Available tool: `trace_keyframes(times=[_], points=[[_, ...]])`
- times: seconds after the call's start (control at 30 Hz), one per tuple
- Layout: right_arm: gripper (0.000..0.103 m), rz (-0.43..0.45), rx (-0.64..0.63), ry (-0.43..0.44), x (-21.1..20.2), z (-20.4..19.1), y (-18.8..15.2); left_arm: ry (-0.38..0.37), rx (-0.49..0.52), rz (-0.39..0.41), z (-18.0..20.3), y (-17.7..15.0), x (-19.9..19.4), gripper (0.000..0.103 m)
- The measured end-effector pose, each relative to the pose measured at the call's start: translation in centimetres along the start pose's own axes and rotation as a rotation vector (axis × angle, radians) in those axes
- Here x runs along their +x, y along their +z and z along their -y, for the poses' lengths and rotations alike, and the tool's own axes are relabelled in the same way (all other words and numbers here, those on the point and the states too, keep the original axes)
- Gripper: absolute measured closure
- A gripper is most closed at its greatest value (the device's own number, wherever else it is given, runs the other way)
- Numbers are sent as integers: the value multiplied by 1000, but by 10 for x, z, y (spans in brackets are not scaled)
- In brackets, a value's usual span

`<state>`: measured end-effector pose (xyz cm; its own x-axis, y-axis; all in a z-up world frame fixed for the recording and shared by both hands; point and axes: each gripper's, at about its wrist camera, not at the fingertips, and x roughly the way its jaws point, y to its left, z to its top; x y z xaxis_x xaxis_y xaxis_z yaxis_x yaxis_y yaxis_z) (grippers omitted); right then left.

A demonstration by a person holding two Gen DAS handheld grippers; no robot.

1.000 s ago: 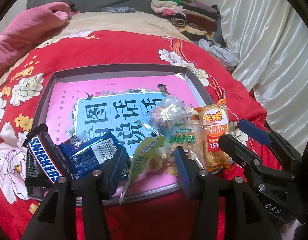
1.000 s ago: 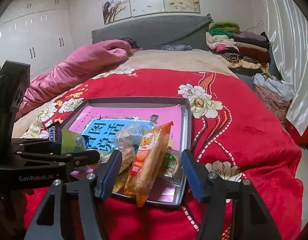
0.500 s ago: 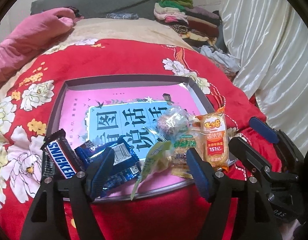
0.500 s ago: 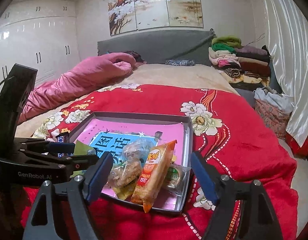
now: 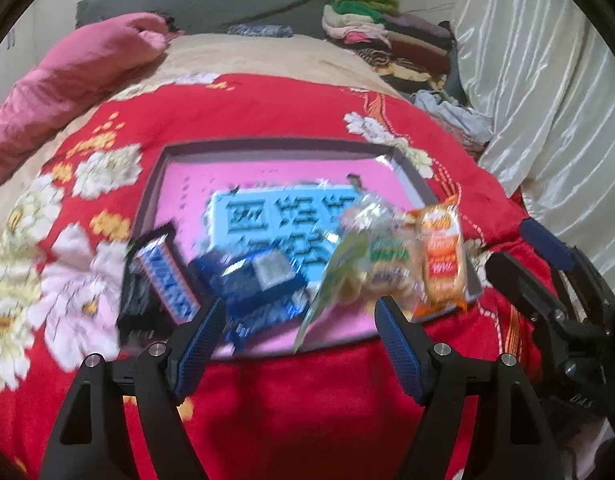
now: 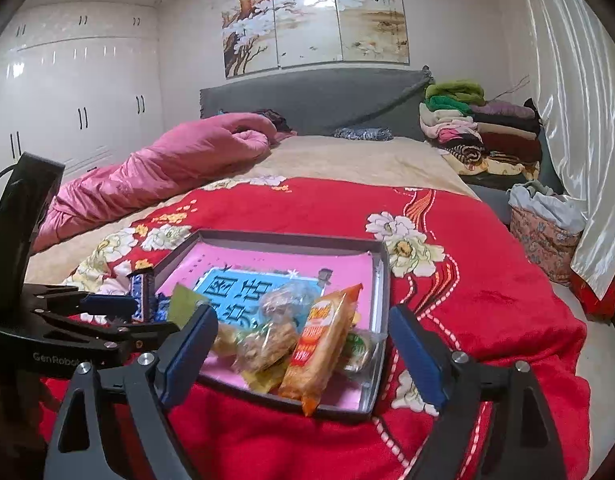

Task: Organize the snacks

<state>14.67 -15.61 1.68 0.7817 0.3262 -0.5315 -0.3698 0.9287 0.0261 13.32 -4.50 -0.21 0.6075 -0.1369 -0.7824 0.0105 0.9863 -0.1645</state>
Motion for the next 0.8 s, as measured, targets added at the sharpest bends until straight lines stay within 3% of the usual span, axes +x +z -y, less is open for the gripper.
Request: trace_keyframes(times=[0.3,0.4,0.8], points=[[8,-138,104,6,-10,-21,-22,60,-69,-31,-21,-39,-25,25],[3,-164,127,-6,-16,-27,-28,77,-80,-36,-25,-50,-32,25],[3,-229,145,-27,-29,-38,-46,110,-66,-61,-30,-72,-49,25]])
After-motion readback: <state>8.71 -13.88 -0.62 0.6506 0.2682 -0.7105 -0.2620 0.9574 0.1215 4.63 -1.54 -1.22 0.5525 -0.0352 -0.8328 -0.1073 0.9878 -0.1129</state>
